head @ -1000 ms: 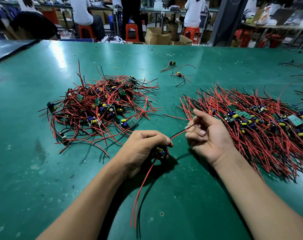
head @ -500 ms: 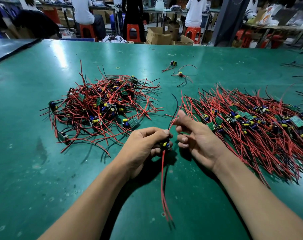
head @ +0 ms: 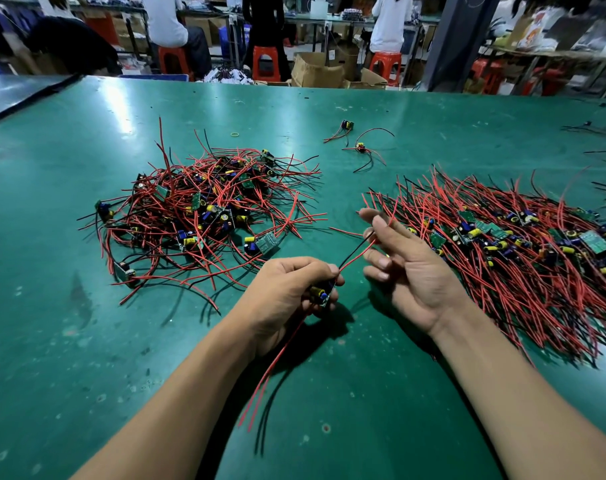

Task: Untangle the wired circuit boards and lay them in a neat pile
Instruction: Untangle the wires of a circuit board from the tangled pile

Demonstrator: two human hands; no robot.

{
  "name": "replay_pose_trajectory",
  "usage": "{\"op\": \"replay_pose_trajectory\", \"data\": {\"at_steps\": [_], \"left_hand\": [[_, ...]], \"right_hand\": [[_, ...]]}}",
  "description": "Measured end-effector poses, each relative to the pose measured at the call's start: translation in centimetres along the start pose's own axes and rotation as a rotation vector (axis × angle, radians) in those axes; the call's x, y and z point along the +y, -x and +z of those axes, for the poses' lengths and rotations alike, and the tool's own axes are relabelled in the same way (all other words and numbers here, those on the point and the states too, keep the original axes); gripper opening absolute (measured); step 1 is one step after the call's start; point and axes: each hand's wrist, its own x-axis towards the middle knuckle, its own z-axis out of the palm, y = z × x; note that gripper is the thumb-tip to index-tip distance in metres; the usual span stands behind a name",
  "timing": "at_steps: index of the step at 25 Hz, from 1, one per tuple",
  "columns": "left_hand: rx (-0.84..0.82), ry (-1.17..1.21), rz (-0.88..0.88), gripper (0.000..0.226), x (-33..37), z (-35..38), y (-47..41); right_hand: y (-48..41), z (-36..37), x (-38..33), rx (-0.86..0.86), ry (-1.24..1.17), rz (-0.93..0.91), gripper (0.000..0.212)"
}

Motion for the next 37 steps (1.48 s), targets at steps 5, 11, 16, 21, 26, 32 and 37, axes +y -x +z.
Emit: {"op": "replay_pose_trajectory", "data": {"at_steps": [5,11,16,21,26,32,37], "left_hand": [[-0.025,0.039,-0.017,0.026,0.0,-0.2,0.0],[-0.039,0.039,-0.005,0.026,0.0,-0.2,0.1],[-0.03,0.042,0.015,0.026,-0.2,-0.2,0.0],[-0.045,-0.01,0.01,0.031,-0.3,-0.2,0.0],[-0.047,0.012,0.004,0.03,-0.2,-0.3,0.0],[-0.044,0.019,0.002,0.029,-0.2,-0.3,0.0],[-0.014,-0.008,0.01,0.022,-0.5,-0.5,-0.2]], "right_hand": [[-0.2,-0.1,-0.1,0.135,0.04,-0.083,0.018],[-0.1,-0.2,-0.6,0.291,0.098,-0.127,0.017],[-0.2,-0.1,-0.2,0.281,0.069,-0.238,0.017],[-0.3,-1.2,0.3,0.4,0.612,-0.477,0.02],[-0.2,-1.0,0.3,0.41,0.554,-0.444,0.02],[-0.5,-0.5,-0.1,0.383,0.24,-0.261,0.019],[-0.6,-0.7,0.2,0.337,0.26,-0.22,0.018]]}}
